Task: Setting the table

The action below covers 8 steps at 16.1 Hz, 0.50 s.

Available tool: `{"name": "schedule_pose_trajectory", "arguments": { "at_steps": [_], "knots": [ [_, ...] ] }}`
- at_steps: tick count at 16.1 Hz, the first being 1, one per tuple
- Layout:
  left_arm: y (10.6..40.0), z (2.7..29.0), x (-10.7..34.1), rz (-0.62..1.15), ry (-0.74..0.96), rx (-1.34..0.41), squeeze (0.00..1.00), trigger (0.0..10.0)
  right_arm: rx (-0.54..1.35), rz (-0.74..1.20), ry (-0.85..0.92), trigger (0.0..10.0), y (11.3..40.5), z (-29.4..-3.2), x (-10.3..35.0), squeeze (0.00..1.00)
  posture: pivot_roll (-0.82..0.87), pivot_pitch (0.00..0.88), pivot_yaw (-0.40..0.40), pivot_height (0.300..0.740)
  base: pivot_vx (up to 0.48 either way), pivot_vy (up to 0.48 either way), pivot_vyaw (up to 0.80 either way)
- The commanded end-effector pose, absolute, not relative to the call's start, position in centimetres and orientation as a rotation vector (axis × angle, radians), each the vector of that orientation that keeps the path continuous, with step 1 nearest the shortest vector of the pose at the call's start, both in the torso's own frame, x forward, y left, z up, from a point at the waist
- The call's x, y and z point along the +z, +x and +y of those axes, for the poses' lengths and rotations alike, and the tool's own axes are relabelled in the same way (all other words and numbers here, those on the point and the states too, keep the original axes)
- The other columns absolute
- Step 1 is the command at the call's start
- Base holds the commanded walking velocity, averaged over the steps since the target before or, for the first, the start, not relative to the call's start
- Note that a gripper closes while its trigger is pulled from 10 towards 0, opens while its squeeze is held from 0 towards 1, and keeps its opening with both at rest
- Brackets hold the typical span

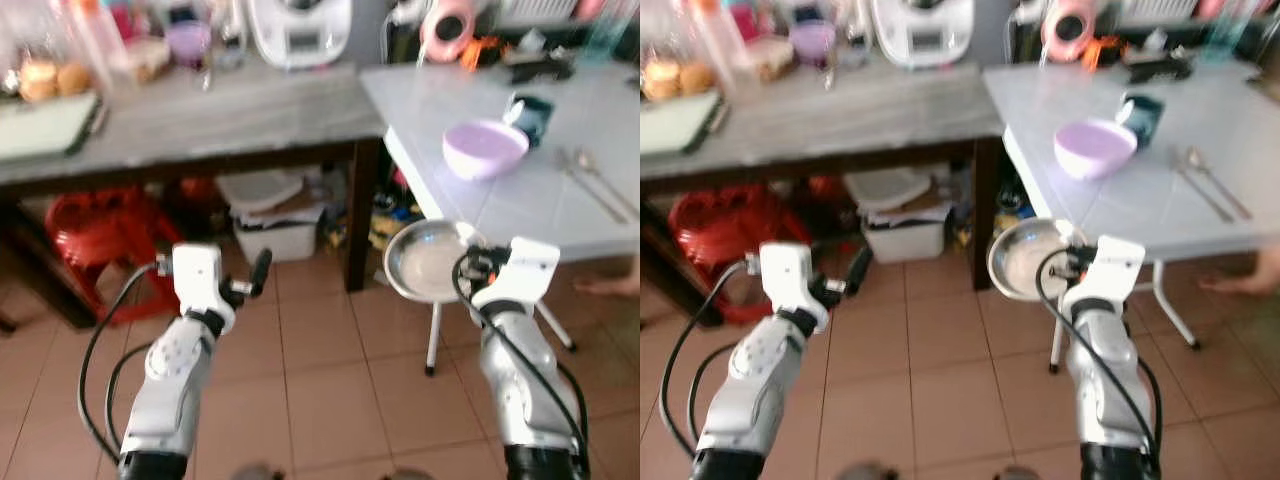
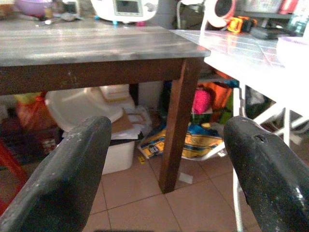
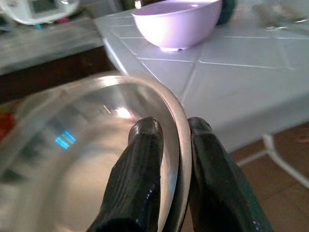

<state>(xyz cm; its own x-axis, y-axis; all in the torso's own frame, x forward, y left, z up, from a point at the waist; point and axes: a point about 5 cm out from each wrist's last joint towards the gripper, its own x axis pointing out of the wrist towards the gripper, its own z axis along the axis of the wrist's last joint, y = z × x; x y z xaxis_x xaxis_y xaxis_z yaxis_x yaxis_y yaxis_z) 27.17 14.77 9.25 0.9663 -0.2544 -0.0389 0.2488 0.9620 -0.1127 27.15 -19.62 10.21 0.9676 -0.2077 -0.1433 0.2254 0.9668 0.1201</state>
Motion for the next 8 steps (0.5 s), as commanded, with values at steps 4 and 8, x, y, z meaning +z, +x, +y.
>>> {"name": "schedule_pose_trajectory", "arguments": {
  "at_steps": [4, 8],
  "knots": [
    [27.34, 15.22, 9.25, 0.080, -0.150, -0.215, 0.00, 10.0, -0.243, 0.132, 0.147, 10.0, 27.47, -19.74, 10.31, 0.00, -0.05, 0.000, 0.036, 0.740, 0.480, 0.000, 0.00],
    [27.17, 15.17, 9.22, 0.082, -0.141, -0.219, 0.00, 10.0, -0.215, 0.095, 0.100, 10.0, 27.59, -19.43, 10.71, 0.00, -0.05, 0.000, 0.036, 0.740, 0.480, 0.000, 0.00]
  ]
}}
